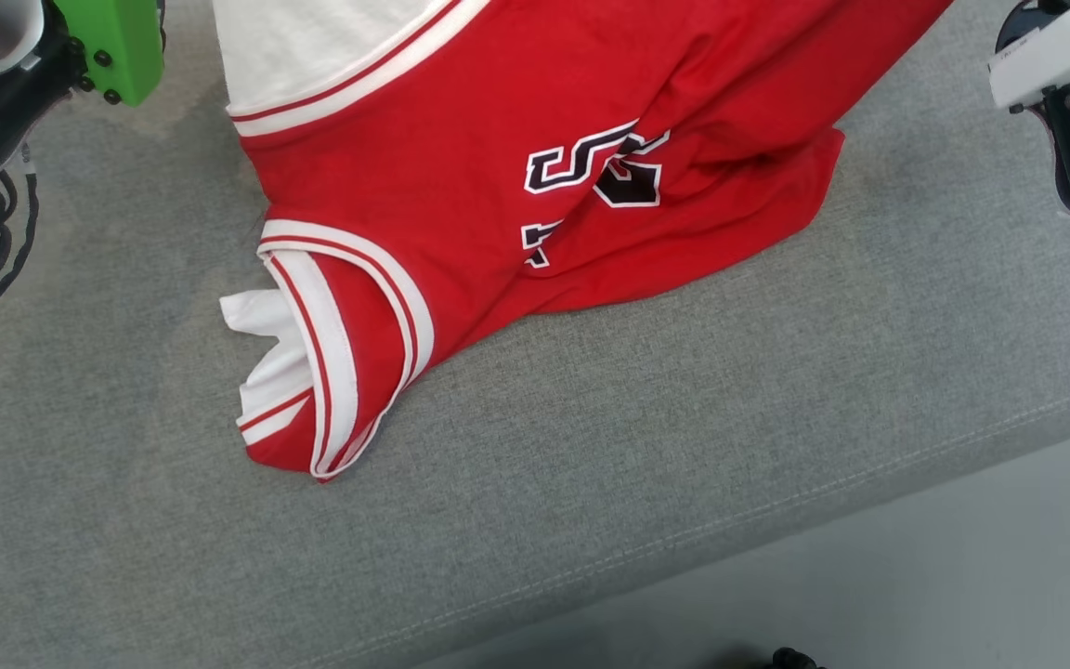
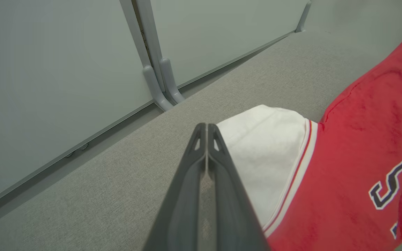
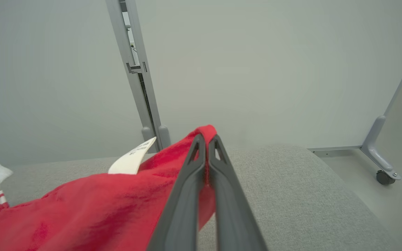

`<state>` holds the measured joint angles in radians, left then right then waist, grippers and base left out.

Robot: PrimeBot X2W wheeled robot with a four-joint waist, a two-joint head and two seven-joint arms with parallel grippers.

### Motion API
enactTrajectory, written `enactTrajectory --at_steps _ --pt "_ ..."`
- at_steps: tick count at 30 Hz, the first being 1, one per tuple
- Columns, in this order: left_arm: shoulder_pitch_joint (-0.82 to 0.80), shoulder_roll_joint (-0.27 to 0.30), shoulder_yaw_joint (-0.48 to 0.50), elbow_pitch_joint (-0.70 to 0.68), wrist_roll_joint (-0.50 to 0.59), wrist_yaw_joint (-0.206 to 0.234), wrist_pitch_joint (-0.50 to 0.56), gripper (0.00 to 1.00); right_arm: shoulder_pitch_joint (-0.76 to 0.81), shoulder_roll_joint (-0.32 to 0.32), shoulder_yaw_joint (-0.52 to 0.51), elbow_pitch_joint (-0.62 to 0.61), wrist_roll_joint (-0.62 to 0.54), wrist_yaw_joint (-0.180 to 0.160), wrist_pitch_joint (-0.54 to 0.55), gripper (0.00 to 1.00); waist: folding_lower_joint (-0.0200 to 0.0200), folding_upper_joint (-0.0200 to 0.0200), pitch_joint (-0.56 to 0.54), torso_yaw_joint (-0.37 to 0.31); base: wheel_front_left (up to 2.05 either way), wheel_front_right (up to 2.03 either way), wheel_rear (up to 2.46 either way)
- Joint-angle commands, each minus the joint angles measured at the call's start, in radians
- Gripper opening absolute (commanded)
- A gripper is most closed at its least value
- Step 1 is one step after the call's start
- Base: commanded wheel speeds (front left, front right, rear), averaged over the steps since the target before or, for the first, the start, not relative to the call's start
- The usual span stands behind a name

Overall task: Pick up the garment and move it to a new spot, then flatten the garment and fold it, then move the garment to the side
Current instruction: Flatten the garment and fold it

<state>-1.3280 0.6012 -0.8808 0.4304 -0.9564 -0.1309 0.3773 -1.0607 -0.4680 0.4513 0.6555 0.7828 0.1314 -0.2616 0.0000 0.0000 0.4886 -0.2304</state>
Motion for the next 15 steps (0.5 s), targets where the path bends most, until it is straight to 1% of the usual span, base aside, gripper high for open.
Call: enactTrajectory --at_steps 1,5,7,11,15 --pt "-0.006 0.014 -0.008 -0.009 -0.011 0.001 -0.029 0.00 0.037 -0.014 -0.014 -0.023 -0.020 -0.001 -0.003 0.00 0.0000 0.0000 -0.081 0.045 0.00 0.00 0.00" --pt "0.008 0.037 -0.023 -0.031 -0.027 0.001 -0.095 0.00 0.091 -0.035 -0.050 -0.086 -0.036 -0.001 -0.004 0.00 0.0000 0.0000 -0.152 0.062 0.00 0.00 0.00" --pt "0.001 0.055 -0.028 -0.039 -0.021 0.001 -0.120 0.00 0.114 -0.038 -0.064 -0.112 -0.025 -0.001 -0.003 0.00 0.0000 0.0000 -0.178 0.067 0.00 0.00 0.00" --pt "0.003 0.071 -0.032 -0.061 -0.031 0.001 -0.161 0.00 0.150 -0.048 -0.079 -0.165 -0.010 -0.001 0.011 0.00 0.0000 0.0000 -0.236 0.079 0.00 0.00 0.00" --pt "-0.003 0.101 -0.033 -0.084 -0.037 0.001 -0.156 0.00 0.168 -0.067 -0.102 -0.243 0.004 -0.001 0.052 0.00 0.0000 0.0000 -0.276 0.092 0.00 0.00 0.00"
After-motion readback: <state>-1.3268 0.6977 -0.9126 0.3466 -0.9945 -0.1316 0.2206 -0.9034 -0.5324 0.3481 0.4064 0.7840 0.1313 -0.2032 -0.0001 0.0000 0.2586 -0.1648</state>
